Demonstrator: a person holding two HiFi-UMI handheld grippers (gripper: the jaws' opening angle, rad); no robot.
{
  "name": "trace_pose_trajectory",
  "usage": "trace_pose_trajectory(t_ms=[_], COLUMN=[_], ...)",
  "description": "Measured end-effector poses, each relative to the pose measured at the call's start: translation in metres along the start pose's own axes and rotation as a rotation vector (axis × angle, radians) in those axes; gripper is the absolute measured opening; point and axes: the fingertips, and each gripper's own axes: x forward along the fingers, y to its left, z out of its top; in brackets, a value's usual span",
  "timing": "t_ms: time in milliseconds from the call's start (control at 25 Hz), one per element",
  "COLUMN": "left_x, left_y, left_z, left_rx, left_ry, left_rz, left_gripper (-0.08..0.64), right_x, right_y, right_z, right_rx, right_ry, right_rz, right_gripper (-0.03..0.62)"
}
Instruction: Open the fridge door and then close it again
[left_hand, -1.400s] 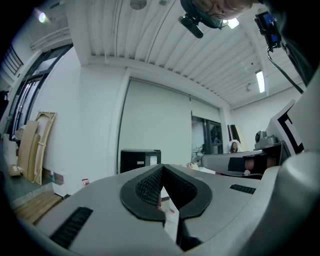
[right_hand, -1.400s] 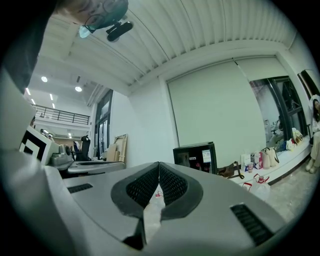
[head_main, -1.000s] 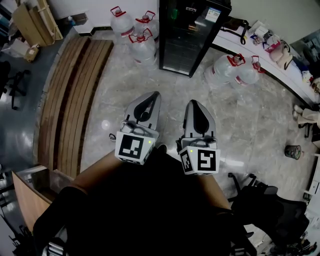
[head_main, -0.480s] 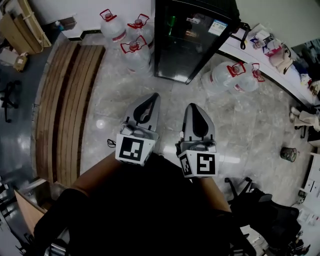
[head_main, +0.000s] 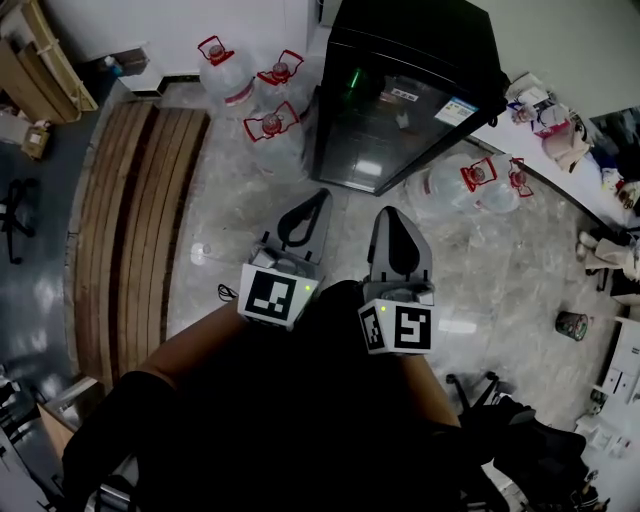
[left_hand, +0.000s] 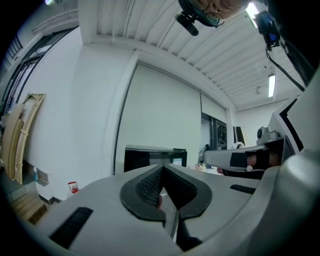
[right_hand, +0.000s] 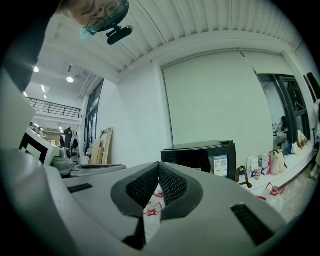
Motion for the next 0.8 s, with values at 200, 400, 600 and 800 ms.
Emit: trace_pose_trajectory(t_ms=[200, 400, 600, 800], left_x=[0.042, 0.093, 0.134, 0.155], left_y=[0.020, 0.034, 0.047, 0.071], left_z=[-0.006, -0.003, -0.001, -0.012], left_rx=[0.009, 0.029, 0.031, 0.019], left_ry=[0.025, 0.026, 0.042, 0.056], left_rz=[0.010, 0.047, 0.080, 0.103], left_gripper=[-0.002, -0.002, -0.003, -0.002], right_x=[0.045, 0.093, 0.136, 0.169], right_y=[-0.022, -0.053, -0.074, -0.075], right_z=[-0.005, -0.006, -0.007, -0.021], right_rx=[0.008, 0.016, 0.014, 0.017], right_ry=[0.006, 0.009, 0.021, 0.050], right_rz=[0.018, 0.057, 0.093, 0.100], right_gripper=[0.015, 0.015, 0.015, 0.016])
